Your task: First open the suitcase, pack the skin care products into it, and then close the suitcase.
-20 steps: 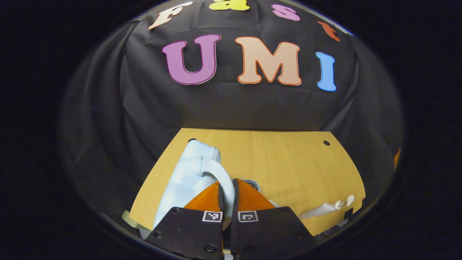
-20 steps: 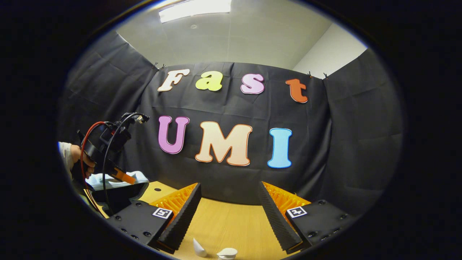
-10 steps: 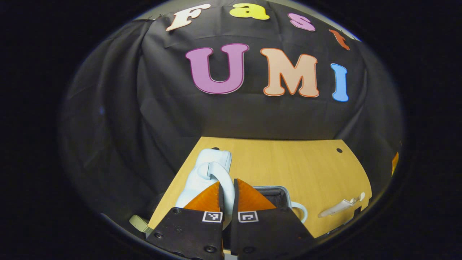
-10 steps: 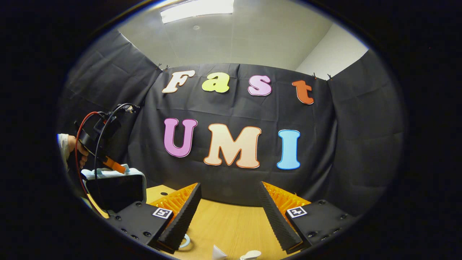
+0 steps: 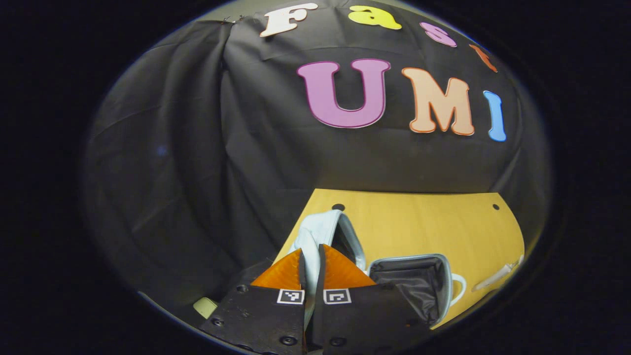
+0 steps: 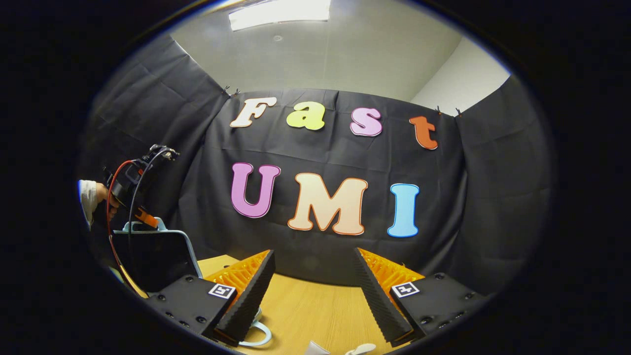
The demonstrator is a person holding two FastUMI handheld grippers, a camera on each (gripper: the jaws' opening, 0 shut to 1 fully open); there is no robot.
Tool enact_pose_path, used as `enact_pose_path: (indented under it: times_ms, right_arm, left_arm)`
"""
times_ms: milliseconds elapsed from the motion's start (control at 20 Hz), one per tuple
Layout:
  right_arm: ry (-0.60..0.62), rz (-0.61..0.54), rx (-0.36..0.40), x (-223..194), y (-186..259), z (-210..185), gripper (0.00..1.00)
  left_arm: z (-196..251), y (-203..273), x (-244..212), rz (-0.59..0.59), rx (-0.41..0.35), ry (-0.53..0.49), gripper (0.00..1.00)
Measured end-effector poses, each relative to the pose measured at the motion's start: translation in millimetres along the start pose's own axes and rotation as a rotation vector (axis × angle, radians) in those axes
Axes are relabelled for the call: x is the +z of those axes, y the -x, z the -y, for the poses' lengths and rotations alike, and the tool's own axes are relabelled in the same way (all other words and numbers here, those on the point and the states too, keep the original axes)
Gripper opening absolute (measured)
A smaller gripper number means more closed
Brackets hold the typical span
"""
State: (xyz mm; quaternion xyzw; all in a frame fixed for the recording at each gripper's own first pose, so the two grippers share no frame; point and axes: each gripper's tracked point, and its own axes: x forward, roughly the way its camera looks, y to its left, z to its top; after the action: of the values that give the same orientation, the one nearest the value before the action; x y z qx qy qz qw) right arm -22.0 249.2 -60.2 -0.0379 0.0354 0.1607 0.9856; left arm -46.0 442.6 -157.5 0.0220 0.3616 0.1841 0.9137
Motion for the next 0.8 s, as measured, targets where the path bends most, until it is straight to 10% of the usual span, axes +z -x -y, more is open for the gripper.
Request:
enact_pose_path:
  times_ms: [800]
  right_arm:
    - [0.056,-0.032,-0.01,-2.8,-19.9,-37.9,0.99]
  left_arm:
    - [-121.6,-98.3,-92.5,-0.14,0.085,0.085,0.01]
